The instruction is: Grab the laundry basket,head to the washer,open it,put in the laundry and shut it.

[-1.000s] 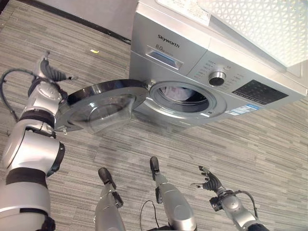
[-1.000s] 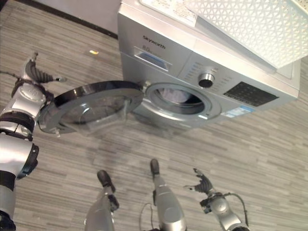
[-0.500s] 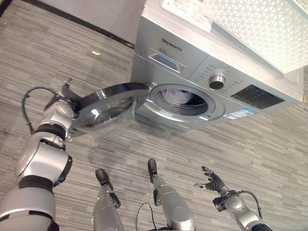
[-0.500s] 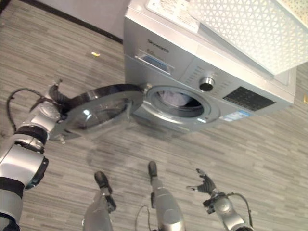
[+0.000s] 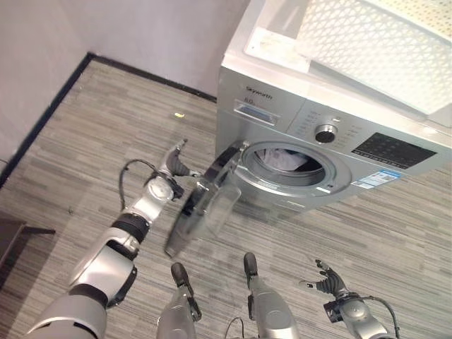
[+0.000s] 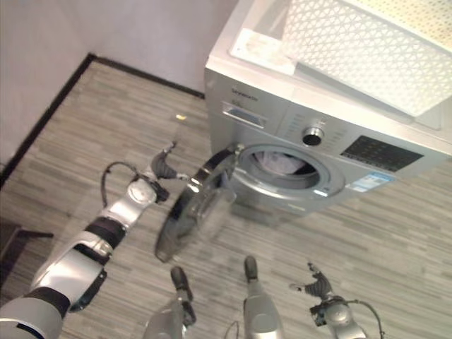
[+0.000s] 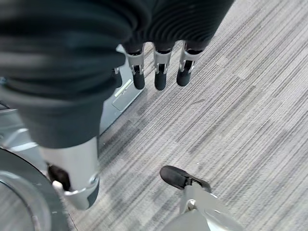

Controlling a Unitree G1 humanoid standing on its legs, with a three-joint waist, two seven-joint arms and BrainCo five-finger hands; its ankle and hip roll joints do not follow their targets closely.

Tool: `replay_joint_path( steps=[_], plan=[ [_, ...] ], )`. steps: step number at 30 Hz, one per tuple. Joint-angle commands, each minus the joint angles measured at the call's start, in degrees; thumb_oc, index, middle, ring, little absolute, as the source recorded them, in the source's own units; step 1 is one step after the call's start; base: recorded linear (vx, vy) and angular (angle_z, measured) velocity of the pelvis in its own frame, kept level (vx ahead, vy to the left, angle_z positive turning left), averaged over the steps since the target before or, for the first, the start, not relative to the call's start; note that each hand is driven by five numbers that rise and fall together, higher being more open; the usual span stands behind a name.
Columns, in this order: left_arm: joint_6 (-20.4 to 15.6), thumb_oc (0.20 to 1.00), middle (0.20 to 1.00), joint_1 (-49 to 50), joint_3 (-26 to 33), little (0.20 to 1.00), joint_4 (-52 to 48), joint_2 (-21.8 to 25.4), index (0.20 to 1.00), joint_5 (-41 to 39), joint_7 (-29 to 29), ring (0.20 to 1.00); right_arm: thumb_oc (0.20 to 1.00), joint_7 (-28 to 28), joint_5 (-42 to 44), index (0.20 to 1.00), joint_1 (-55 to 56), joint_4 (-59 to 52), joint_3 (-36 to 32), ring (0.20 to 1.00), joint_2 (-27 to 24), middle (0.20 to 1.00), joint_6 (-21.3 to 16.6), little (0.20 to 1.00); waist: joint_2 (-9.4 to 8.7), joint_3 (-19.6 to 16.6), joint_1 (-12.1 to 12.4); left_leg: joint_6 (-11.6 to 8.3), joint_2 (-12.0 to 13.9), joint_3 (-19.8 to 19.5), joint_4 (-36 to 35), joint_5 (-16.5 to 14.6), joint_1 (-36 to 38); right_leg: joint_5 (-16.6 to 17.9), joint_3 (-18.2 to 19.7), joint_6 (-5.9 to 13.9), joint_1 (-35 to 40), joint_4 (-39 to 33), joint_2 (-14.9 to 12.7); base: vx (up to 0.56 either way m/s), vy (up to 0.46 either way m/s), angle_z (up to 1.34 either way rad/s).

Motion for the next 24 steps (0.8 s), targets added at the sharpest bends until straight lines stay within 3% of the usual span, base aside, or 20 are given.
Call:
replay_joint_path(
  steps=[1, 3, 6, 7, 8, 12, 13, 15, 18, 20, 22, 24],
  plan=[
    [-5.17, 1.0, 1.0, -4.02, -1.6, 1.0, 1.36, -6.17, 1.0, -5.73, -3.25, 1.0, 1.0, -1.93, -1.19, 1.0, -0.46, -0.8, -2.76, 1.0, -2.56, 1.0, 0.61, 1.0, 1.28, -1.48, -0.87, -1.76, 4.83, -3.21, 6.64, -3.02, -1.26, -1.58, 2.8, 2.91, -5.42, 3.49, -0.86, 0.11, -0.031, -0.06],
    [-5.24, 1.0, 1.0, -3.49, -2.87, 1.0, 0.48, -9.53, 1.0, -10.43, -4.38, 1.0, 1.0, -2.25, -0.94, 1.0, -0.37, -0.44, -3.61, 1.0, -3.01, 1.0, 1.06, 1.0, 2.77, -2.57, -1.84, -1.85, 5.0, -1.3, 5.07, -2.65, 1.3, -1.85, 3.99, 3.17, -4.81, 3.3, -0.5, 0.1, -0.032, -0.27],
    [-5.4, 1.0, 1.0, -5.21, -4.47, 1.0, 0.22, -12.43, 1.0, -10.72, -4.65, 1.0, 1.0, -2.26, 0.12, 1.0, 0.45, -0.31, -4.61, 1.0, -3.43, 1.0, 1.31, 1.0, 4.28, -3.63, -3.41, -2.42, 5.3, 0.16, 4.08, -3.64, 3.96, -3.19, 4.97, 3.54, -3.36, 2.82, -0.11, 0.09, -0.041, -0.36],
    [-5.41, 1.0, 1.0, -5.28, -4.41, 1.0, 0.25, -12.36, 1.0, -10.71, -4.63, 1.0, 1.0, -2.24, 0.11, 1.0, 0.39, -0.4, -4.58, 1.0, -3.43, 1.0, 1.33, 1.0, 4.08, -3.59, -3.23, -2.06, 5.43, 0.7, 4.05, -2.47, 3.4, -2.3, 5.33, 3.24, -4.16, 2.93, 0.05, 0.13, -0.011, -0.3],
    [-5.71, 1.0, 1.0, -6.11, -4.91, 1.0, -0.02, -13.62, 1.0, -10.85, -4.3, 1.0, 1.0, -1.97, 0.95, 1.0, 1.29, -1.8, -5.1, 1.0, -4.21, 1.0, 1.0, 1.0, 4.86, -4.21, -3.97, -2.5, 5.29, 0.99, 3.45, -3.5, 4.95, -3.14, 5.69, 3.7, -3.03, 2.33, 0.02, 0.04, -0.035, -0.2],
    [-7.17, 1.0, 1.0, -8.11, -5.49, 1.0, -3.57, -13.79, 1.0, -13.26, -3.97, 1.0, 1.0, -1.03, -0.51, 1.0, 2.87, -3.07, -3.38, 1.0, -4.72, 1.0, 0.73, 1.0, 6.27, -5.31, -3.94, -2.67, 5.12, 1.73, 1.8, -2.93, 6.12, -3.17, 6.17, 3.88, -2.6, 0.98, 0.3, 0.04, -0.061, -0.26],
    [-8.09, 1.0, 1.0, -7.32, -5.68, 1.0, -7.2, -12.67, 1.0, -14.63, -4.32, 1.0, 1.0, -0.86, -1.99, 1.0, 3.09, -0.9, -2.43, 1.0, -3.64, 1.0, 0.84, 1.0, 6.62, -5.66, -3.37, -2.42, 5.34, 2.37, 1.17, -1.39, 5.77, -2.34, 6.08, 3.55, -3.18, 0.9, 0.53, -0.02, -0.07, -0.17],
    [-8.49, 1.0, 1.0, -6.52, -5.75, 1.0, -9.84, -11.68, 1.0, -15.05, -4.69, 1.0, 1.0, -0.91, -2.33, 1.0, 3.23, 0.14, -2.21, 1.0, -3.09, 1.0, 0.88, 1.0, 6.83, -5.88, -3.14, -2.41, 5.28, 2.34, 0.83, -1.22, 5.97, -2.42, 5.95, 3.56, -2.95, 0.83, 0.51, 0.0, -0.04, -0.06],
    [-10.97, 1.0, 1.0, 6.31, -3.28, 1.0, -25.42, -2.95, 1.0, -12.82, -6.08, 1.0, 1.0, -0.73, -0.35, 1.0, 5.32, 4.77, -3.71, 1.0, 2.02, 1.0, -0.68, 1.0, 7.67, -6.16, -0.5, -2.44, 4.76, 0.57, -0.24, -0.35, 6.04, -2.95, 3.51, 3.39, -1.2, 0.67, -0.13, 0.04, -0.034, 0.0],
    [-11.62, 1.0, 1.0, 11.45, -1.68, 1.0, -29.69, -0.89, 1.0, -10.58, -5.86, 1.0, 1.0, -1.02, 0.18, 1.0, 4.87, 6.12, -3.73, 1.0, 3.28, 1.0, -1.23, 1.0, 7.7, -6.14, 0.67, -2.42, 4.64, -0.45, -0.34, -0.06, 5.47, -3.03, 2.52, 3.24, -0.94, 0.58, -0.37, 0.0, -0.035, 0.45],
    [-12.72, 1.0, 1.0, 26.89, 2.81, 1.0, -37.29, 2.92, 1.0, -9.68, -7.94, 1.0, 1.0, -1.81, 1.71, 1.0, -0.98, 9.93, -2.85, 1.0, 4.78, 1.0, -2.38, 1.0, 7.78, -5.61, 4.66, -2.2, 3.93, -2.8, -0.55, -0.08, 4.89, -3.45, 0.22, 3.06, 0.62, 0.1, -0.99, 0.0, -0.039, 0.43],
    [-12.99, 1.0, 1.0, 30.2, 3.92, 1.0, -38.08, 4.19, 1.0, -8.37, -8.22, 1.0, 1.0, -2.43, 1.2, 1.0, -3.66, 11.37, -2.1, 1.0, 4.42, 1.0, -2.28, 1.0, 7.76, -5.52, 5.73, -2.2, 3.8, -3.44, -0.54, 0.05, 4.47, -3.43, -0.38, 2.95, 0.75, -0.02, -1.13, -0.01, -0.024, 0.39]
  ],
)
